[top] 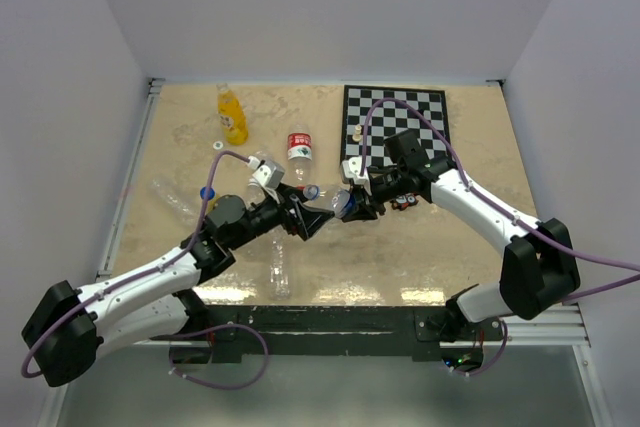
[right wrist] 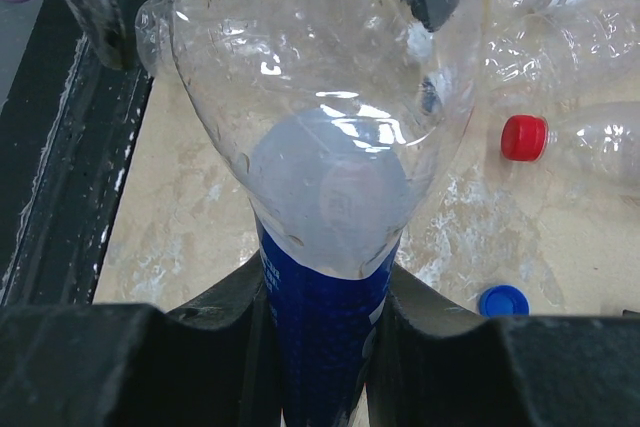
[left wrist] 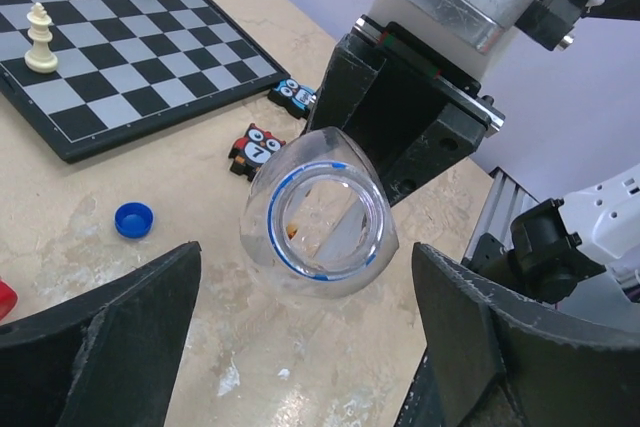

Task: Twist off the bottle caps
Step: Place the plastic bottle at the center of the board, then pick up the bottle cap from the center of the board.

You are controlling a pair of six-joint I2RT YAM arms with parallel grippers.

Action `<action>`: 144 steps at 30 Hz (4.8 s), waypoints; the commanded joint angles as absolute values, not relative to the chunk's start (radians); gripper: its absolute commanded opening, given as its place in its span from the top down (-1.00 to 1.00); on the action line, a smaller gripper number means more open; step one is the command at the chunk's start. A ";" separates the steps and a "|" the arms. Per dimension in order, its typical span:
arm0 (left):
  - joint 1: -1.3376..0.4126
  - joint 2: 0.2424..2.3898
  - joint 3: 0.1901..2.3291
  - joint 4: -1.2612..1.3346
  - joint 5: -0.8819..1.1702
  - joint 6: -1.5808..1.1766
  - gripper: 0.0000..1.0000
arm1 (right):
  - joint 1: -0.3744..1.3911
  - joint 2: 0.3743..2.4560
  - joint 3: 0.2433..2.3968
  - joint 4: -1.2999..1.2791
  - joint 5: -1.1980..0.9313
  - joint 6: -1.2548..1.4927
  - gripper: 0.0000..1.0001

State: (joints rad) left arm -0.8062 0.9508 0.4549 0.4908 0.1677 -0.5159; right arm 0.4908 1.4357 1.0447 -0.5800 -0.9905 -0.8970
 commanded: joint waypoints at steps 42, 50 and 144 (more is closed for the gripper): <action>-0.727 0.877 1.002 -0.264 -0.347 -0.080 1.00 | 0.416 1.339 1.086 -0.649 -0.976 -0.996 -0.96; -0.608 0.934 1.023 -0.264 -0.333 -0.034 1.00 | 0.411 1.331 1.085 -0.653 -0.977 -1.006 -0.96; -0.089 1.008 1.278 -0.314 0.216 -0.224 -1.00 | 0.411 1.333 1.074 -0.663 -0.956 -1.042 -0.96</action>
